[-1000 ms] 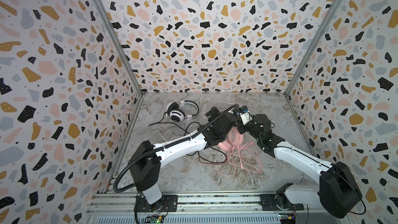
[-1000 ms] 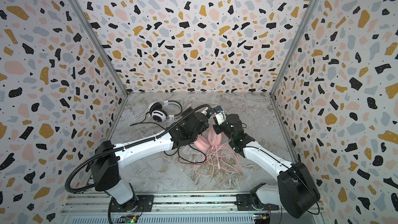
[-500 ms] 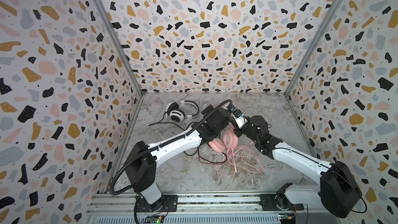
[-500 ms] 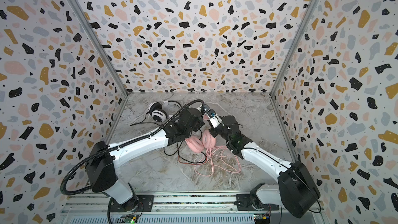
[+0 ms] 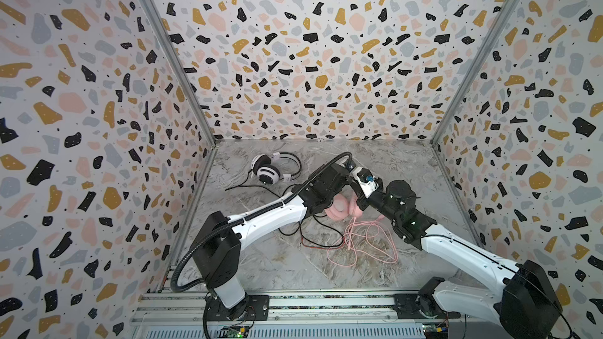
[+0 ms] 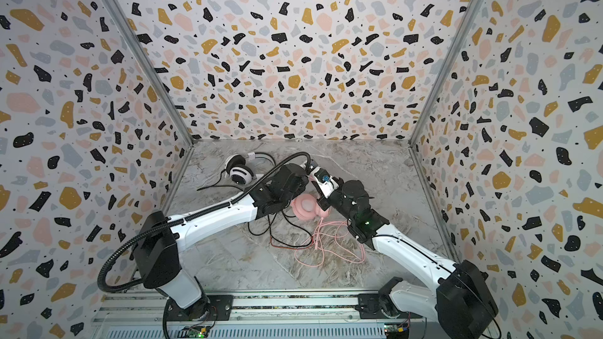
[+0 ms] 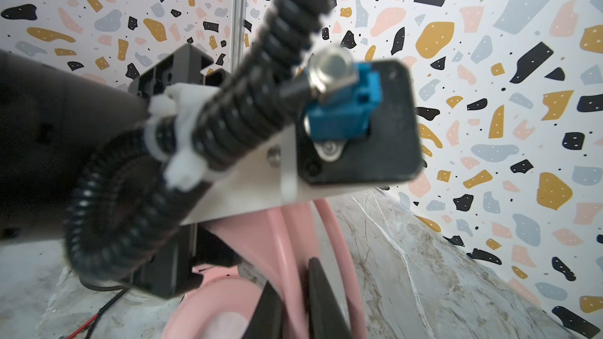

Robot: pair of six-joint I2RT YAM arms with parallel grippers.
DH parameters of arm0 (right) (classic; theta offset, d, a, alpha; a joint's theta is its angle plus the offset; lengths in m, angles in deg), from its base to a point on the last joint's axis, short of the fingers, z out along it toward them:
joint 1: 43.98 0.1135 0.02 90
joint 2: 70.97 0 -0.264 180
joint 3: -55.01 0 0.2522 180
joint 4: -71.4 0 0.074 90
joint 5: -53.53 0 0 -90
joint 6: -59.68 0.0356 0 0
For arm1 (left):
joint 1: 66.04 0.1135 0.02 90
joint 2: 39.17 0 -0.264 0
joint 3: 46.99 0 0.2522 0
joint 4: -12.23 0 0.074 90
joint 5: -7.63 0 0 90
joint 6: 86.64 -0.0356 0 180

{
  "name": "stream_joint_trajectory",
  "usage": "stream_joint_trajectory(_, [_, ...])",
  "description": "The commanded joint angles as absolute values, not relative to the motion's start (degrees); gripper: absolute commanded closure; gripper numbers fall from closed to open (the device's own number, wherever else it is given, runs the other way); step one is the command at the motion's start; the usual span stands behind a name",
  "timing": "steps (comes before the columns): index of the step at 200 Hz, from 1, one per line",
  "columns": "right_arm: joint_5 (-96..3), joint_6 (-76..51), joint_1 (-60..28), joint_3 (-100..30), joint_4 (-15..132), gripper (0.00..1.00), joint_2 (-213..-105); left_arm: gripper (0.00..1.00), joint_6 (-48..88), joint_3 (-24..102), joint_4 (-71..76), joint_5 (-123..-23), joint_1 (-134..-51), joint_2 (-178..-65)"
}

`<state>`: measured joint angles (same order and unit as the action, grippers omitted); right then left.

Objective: Wrap the headphones
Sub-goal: 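Grasp the pink headset with the left gripper and lift it away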

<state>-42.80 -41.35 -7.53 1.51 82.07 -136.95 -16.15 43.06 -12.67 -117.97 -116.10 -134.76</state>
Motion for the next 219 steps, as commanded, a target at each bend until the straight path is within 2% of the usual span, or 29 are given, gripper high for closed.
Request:
stream_joint_trajectory(1, [-44.5,-41.0,-7.4,0.7,86.9,0.84,-135.7,0.56,-16.0,44.9,-12.9,-117.8,-115.6,-134.4])
stream_joint_trajectory(18, [-45.1,-40.9,-7.4,0.4,86.5,0.84,-136.2,0.67,-16.0,44.6,-12.9,-117.2,-115.6,-133.8])
stream_joint_trajectory(34, [-45.5,-40.8,-7.5,0.4,86.5,0.84,-136.5,0.69,-15.9,44.2,-12.5,-116.4,-115.4,-133.0])
stream_joint_trajectory(49, [-45.8,-40.5,-7.6,0.2,86.5,0.84,-136.7,0.78,-15.8,43.6,-12.1,-115.1,-115.4,-132.1])
stream_joint_trajectory(64, [-47.0,-39.8,-8.2,0.0,86.3,0.83,-137.0,0.98,-15.5,43.1,-11.8,-114.5,-115.3,-131.3])
stream_joint_trajectory(68, [-47.4,-39.5,-8.4,-0.1,86.2,0.83,-137.1,1.0,-15.4,42.9,-11.5,-114.5,-115.3,-131.0])
stream_joint_trajectory(115, [-51.0,-35.5,-11.7,-0.3,86.4,0.72,-137.3,1.0,-13.0,41.7,-11.2,-114.1,-113.7,-129.3])
stream_joint_trajectory(131, [-52.0,-34.2,-12.8,-0.3,86.5,0.61,-137.4,1.0,-11.2,41.7,-11.6,-113.1,-112.2,-128.9])
stream_joint_trajectory(143, [-53.5,-33.2,-13.6,-0.6,86.2,0.49,-137.4,1.0,-9.5,41.9,-12.3,-112.7,-111.0,-128.8])
stream_joint_trajectory(156, [-55.5,-31.3,-15.0,-0.7,86.3,0.42,-137.0,1.0,-7.3,42.5,-13.5,-112.3,-109.4,-128.9])
stream_joint_trajectory(193, [-59.8,-27.0,-18.9,-0.8,86.5,0.36,-135.9,1.0,-2.3,46.7,-21.0,-109.4,-104.1,-129.2])
stream_joint_trajectory(212, [-61.0,-26.8,-19.4,-1.9,84.8,0.33,-136.3,1.0,0.2,48.8,-24.9,-113.6,-102.5,-128.7])
stream_joint_trajectory(219, [-61.6,-26.4,-19.5,-1.9,85.0,0.29,-136.7,1.0,1.3,49.5,-26.0,-114.2,-101.5,-128.3])
